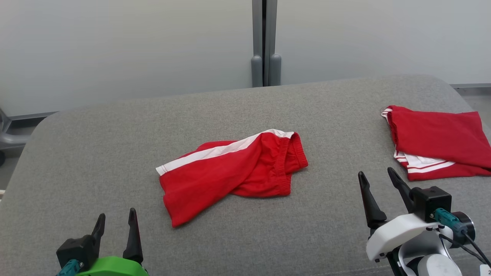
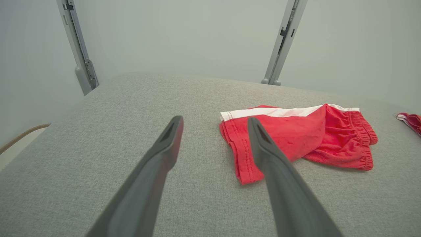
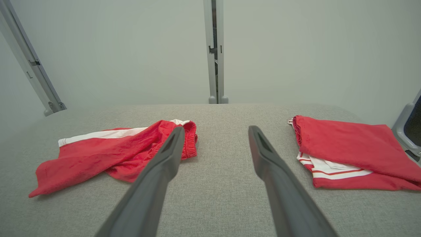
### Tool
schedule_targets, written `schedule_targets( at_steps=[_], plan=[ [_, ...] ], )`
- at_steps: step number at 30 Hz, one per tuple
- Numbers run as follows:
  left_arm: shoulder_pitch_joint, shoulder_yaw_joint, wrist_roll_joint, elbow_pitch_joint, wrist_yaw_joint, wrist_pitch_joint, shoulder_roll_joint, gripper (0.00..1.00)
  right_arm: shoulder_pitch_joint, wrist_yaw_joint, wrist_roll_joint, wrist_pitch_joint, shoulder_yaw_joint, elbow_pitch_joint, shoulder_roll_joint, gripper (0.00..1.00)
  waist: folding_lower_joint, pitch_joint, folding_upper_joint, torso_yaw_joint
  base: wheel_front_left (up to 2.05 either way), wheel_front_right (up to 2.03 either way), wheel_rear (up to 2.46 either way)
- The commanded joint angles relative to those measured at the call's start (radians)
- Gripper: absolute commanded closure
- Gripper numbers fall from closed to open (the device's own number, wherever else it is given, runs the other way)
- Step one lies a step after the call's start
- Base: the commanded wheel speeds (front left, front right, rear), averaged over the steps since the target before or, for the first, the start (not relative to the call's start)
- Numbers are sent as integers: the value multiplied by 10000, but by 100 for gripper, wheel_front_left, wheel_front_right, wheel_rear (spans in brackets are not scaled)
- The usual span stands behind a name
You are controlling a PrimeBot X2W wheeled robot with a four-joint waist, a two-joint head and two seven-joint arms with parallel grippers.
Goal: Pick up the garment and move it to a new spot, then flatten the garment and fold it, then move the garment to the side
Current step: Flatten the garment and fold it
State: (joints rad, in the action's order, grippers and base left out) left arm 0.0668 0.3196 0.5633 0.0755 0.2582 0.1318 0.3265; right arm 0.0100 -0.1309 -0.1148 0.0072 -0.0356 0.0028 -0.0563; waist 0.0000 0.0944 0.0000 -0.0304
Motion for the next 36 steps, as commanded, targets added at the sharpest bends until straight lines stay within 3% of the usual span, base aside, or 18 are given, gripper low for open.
schedule_targets(
  at_steps=[1,20,26,36],
  plan=[
    [138,-6,59,-46,43,-43,35,0,105,5,76,2,-8,78,10,0,0,-5,0,8,0,0,0],
    [148,172,33,-275,155,-204,123,0,27,5,-86,-79,-136,191,54,0,0,9,0,31,0,0,0],
    [-118,190,428,-339,-58,-346,-106,0,-55,5,-412,6,-174,225,53,0,0,-78,0,120,0,0,0],
    [-2351,353,1497,1440,-515,-2002,-865,0,-325,5,-391,181,-324,153,24,0,0,-705,0,399,0,0,0]
  ],
)
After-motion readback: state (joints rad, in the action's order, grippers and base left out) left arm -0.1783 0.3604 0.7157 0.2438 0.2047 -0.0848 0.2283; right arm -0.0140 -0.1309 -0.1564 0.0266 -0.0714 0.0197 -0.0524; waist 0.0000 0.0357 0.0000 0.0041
